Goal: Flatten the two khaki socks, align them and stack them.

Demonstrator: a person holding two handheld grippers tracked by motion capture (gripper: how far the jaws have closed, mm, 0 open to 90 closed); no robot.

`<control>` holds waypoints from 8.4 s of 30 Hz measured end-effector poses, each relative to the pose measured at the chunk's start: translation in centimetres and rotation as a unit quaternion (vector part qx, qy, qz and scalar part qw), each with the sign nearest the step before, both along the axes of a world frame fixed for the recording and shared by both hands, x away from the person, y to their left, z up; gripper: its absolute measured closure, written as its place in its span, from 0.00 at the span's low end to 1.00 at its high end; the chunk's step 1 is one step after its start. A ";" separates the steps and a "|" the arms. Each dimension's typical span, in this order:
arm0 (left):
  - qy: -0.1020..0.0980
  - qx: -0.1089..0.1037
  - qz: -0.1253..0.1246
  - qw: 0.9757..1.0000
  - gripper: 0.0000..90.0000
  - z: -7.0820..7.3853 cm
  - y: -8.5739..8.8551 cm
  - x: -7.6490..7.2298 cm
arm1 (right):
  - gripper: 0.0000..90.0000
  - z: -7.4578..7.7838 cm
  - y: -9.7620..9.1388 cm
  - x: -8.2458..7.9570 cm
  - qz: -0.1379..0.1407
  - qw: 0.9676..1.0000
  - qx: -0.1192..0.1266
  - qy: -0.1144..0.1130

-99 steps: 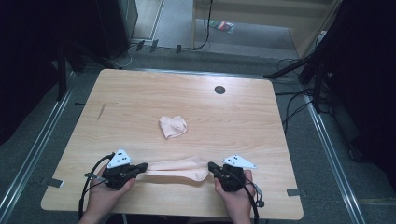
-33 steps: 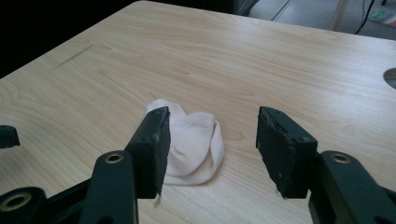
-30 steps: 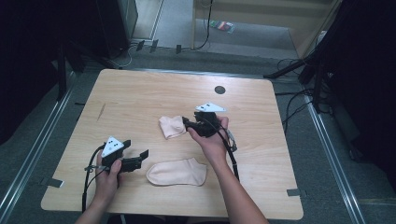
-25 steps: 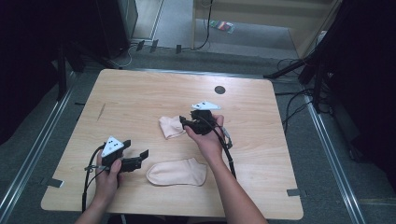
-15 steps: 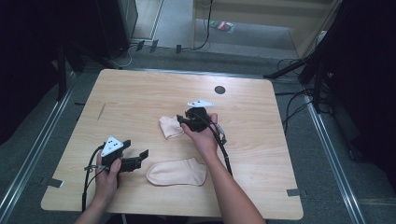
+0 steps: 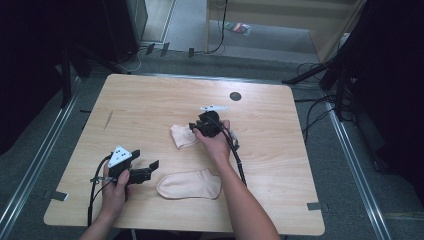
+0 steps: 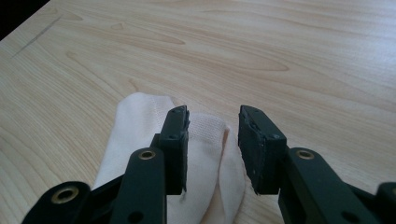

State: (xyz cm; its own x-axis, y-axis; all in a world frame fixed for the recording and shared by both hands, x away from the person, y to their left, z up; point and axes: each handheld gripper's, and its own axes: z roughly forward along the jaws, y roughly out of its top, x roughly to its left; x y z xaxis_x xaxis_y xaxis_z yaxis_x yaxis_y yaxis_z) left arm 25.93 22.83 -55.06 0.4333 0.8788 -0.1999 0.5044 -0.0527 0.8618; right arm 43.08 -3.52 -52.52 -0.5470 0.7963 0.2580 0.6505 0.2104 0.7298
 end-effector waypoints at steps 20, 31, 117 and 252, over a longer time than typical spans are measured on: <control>0.002 0.004 -0.001 1.000 0.15 0.0 0.0 0.0 | 0.77 -0.6 1.5 0.1 0.018 0.999 -0.032 0.012; 0.003 0.004 0.002 1.000 0.15 0.0 -0.1 0.0 | 1.00 1.1 2.4 -1.5 0.039 0.999 -0.030 -0.020; 0.100 0.054 -0.005 0.994 0.95 0.4 -5.1 9.8 | 0.77 -2.0 -6.3 -2.6 -0.057 0.994 -0.078 -0.045; -0.013 0.003 0.063 0.998 0.12 1.5 4.9 -4.1 | 0.16 -0.1 -16.9 -18.4 -0.093 0.988 0.023 -0.123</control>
State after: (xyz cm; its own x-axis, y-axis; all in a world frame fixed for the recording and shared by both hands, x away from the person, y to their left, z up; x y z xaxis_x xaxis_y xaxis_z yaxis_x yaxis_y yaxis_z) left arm 21.84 27.70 -53.52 0.3244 0.9278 -0.1846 0.4848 0.0045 0.8746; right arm 24.69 -20.45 -52.65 -0.4428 0.8798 0.1729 0.4764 0.0675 0.8766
